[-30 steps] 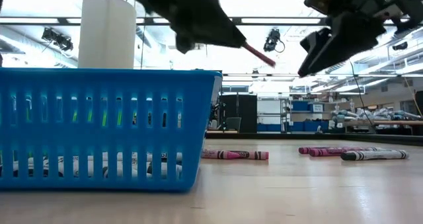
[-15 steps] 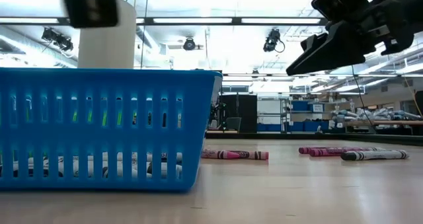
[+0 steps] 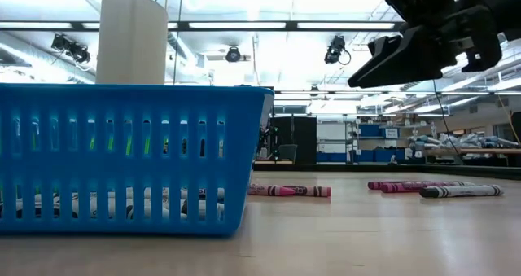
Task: Sort crayons
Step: Put the red crayon into the black basket
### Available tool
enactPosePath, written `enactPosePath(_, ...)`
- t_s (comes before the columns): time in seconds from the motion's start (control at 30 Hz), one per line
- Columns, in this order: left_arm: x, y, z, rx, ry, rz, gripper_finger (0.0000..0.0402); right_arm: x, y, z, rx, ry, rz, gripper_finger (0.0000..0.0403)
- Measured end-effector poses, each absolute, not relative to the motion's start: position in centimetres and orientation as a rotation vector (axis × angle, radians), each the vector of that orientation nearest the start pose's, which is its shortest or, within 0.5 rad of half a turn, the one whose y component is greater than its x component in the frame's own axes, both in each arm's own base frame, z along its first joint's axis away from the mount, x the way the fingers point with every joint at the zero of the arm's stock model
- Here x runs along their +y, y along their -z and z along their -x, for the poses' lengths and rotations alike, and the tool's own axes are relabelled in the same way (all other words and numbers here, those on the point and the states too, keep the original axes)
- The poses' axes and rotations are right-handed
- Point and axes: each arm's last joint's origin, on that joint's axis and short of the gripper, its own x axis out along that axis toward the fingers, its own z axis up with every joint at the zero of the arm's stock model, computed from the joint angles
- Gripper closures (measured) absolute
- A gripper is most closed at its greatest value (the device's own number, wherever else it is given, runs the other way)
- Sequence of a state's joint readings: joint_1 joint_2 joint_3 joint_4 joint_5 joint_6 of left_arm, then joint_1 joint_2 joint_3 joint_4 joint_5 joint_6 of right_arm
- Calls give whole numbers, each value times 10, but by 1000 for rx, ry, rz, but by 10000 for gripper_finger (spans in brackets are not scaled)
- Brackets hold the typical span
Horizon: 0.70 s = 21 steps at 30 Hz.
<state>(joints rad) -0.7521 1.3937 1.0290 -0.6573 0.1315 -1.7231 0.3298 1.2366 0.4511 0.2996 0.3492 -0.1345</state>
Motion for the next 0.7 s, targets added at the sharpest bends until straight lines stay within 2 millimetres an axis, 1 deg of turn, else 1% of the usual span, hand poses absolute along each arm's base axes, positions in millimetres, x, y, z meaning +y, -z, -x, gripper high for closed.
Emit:
enactPosePath(0.17,-195,-246,-181,1437,-458,1244,363,66,-178,-224,460,-15,304,258)
enactPosePath(0.23,-196,-245,-177,1501,-521,1282,363,66,-178,-224,453,-19,311,258)
enactPosePath(0.3,-195,-244,-175,1522,-555,1289,363,66,-178,-224,452,-20,316,258)
enactPosePath(0.4,-193,-243,-176,1464,-538,1242,363,66,-179,-224,447,-22,325,258)
enactPosePath(0.47,-193,-243,-176,1381,-515,1173,363,66,-179,-224,446,-24,332,258)
enactPosePath(0.57,-194,-242,-171,1241,-512,1055,363,66,-179,-224,446,-24,333,258)
enactPosePath(0.7,-197,-235,-163,1172,-515,976,363,67,-179,-224,446,-30,332,258)
